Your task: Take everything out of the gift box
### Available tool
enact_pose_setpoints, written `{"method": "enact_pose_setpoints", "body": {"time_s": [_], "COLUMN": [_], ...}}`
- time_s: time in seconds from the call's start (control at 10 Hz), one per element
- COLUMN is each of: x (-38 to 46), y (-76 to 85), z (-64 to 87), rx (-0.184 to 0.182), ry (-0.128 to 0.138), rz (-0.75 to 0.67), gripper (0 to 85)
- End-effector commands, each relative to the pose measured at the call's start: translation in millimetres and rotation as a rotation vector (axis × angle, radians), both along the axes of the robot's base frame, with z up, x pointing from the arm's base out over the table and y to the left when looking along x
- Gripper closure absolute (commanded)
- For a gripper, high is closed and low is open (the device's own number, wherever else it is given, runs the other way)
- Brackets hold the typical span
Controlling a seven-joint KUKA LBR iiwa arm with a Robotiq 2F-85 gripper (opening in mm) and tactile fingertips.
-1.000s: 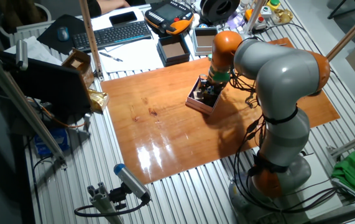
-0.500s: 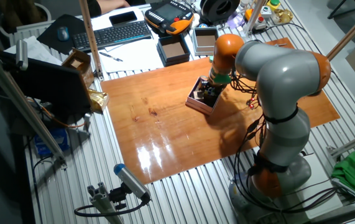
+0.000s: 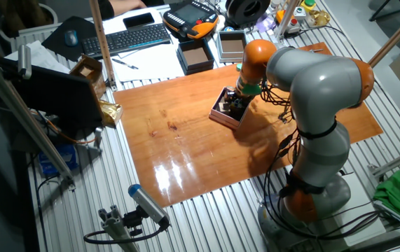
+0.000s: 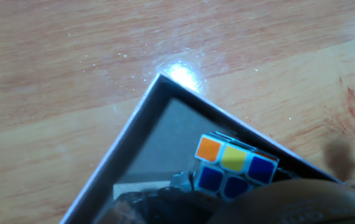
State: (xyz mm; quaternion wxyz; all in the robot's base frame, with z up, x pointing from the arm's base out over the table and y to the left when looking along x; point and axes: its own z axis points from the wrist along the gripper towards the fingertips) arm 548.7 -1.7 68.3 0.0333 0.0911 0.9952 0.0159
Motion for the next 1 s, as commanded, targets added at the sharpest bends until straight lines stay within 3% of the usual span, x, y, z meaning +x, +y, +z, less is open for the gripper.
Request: {"method": "enact_pose_setpoints", "body": {"time_s": [0.0,0.4,0.6,0.8,0.9], "x": [-0.5,-1.6,-2.4,-1.8,-1.9], "y": [0.5,1.7,3.3,5.5,5.2], "z": [3.4,28.6,35.1,39.4,41.7], "rx": [0.000,0.004,0.002,-0.010,-0.023], "ry": [0.010,0.062,0.074,0.091,0.107], "rz": [0.012,0.037,0.042,0.043,0.038], "gripper": [51.0,66.0,72.0,73.0,67.3]}}
